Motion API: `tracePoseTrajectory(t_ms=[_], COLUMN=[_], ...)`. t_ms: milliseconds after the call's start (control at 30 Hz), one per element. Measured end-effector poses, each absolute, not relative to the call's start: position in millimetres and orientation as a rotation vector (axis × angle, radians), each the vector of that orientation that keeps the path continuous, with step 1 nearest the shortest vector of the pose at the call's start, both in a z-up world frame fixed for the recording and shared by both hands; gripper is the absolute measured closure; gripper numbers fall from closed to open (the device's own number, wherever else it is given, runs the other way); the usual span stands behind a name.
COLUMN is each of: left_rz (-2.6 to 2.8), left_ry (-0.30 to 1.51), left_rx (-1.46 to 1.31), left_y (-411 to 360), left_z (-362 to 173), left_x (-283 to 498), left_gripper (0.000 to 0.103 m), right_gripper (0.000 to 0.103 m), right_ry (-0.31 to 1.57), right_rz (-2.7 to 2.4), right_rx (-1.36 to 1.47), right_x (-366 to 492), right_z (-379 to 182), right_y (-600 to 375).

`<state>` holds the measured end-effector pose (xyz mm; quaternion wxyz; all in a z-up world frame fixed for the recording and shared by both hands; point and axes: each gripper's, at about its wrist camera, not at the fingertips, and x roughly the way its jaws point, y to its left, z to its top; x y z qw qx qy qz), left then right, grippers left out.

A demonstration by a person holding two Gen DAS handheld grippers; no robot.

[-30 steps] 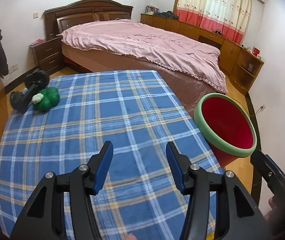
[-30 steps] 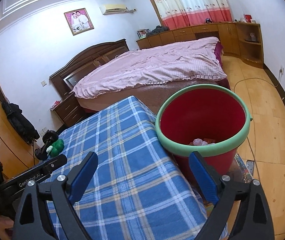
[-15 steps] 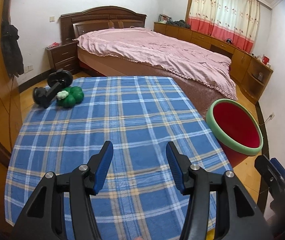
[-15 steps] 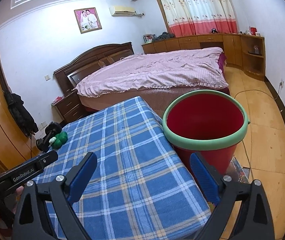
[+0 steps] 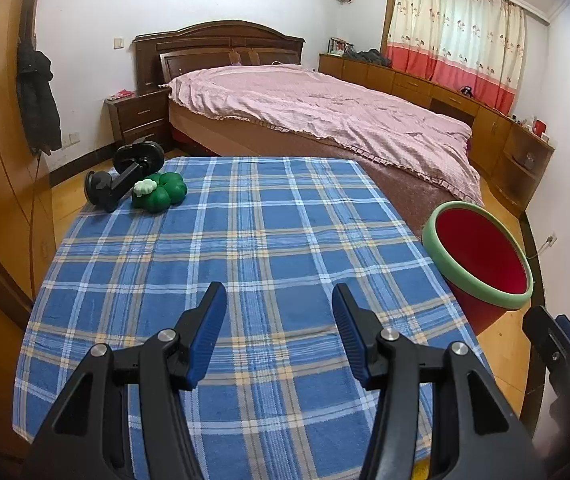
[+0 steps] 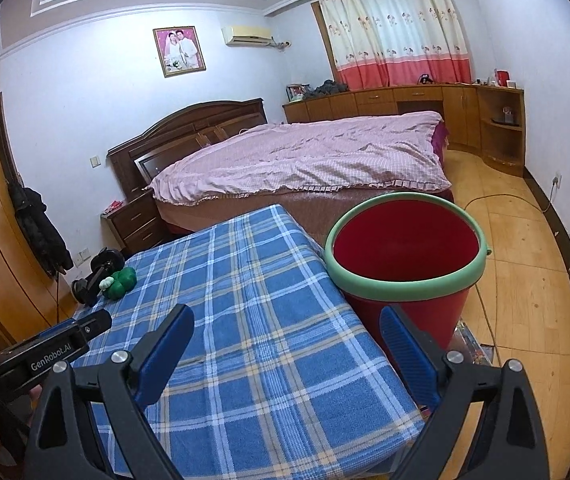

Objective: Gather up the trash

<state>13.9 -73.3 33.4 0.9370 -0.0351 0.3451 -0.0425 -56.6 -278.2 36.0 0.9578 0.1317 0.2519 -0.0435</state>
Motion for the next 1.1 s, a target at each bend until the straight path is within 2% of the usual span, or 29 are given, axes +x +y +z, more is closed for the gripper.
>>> tracePoseTrajectory(t_ms=[1100], left_rz=[-0.077], left_ry=[0.685], left_rx=[-0.063], left_y=[-73.1], left_z=[32.9], left_x=[11.8], left_gripper=[0.048], right_gripper=[0.007], right_ry=[0.52], right_rz=[-0.09], right_rx=[0.267], right_x=[-57.1], right_z=[35.7], right_y=[-277.0])
